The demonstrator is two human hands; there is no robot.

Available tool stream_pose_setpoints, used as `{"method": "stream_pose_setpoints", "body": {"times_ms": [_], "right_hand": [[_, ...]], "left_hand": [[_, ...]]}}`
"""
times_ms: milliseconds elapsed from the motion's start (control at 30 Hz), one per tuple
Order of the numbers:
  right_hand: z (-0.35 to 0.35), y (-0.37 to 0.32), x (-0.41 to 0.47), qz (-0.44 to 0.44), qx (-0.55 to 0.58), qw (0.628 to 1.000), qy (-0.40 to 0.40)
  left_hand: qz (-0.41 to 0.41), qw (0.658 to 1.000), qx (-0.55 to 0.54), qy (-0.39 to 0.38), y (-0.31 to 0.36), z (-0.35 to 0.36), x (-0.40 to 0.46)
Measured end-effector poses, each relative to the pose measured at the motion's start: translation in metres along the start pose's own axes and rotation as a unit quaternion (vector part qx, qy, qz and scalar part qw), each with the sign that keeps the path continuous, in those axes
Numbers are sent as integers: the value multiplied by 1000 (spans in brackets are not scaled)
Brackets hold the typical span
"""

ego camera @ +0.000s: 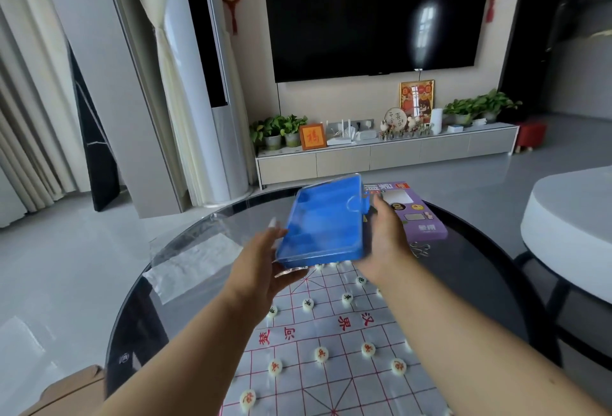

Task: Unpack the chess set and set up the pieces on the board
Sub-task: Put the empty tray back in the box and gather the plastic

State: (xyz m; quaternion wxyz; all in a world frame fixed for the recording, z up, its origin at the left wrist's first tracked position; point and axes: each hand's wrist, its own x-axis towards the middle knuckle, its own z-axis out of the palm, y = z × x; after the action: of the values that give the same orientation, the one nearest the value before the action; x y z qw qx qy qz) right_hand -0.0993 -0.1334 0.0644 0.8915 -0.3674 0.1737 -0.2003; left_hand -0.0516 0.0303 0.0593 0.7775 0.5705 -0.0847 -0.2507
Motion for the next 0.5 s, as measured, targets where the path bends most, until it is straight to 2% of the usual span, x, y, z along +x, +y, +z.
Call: {"method": "stream_pose_setpoints", "body": {"times_ms": [67, 300, 500], "right_hand": [[1, 1, 0, 14, 32, 999, -13], [1, -9, 6, 67, -78, 995, -12], [1, -22, 19, 86, -122, 989, 10]], "left_hand": [[-15, 999, 27, 18, -3, 5, 5], [-45, 994, 93, -19, 1, 15, 13], [-3, 985, 169, -39, 8, 16, 32]]}}
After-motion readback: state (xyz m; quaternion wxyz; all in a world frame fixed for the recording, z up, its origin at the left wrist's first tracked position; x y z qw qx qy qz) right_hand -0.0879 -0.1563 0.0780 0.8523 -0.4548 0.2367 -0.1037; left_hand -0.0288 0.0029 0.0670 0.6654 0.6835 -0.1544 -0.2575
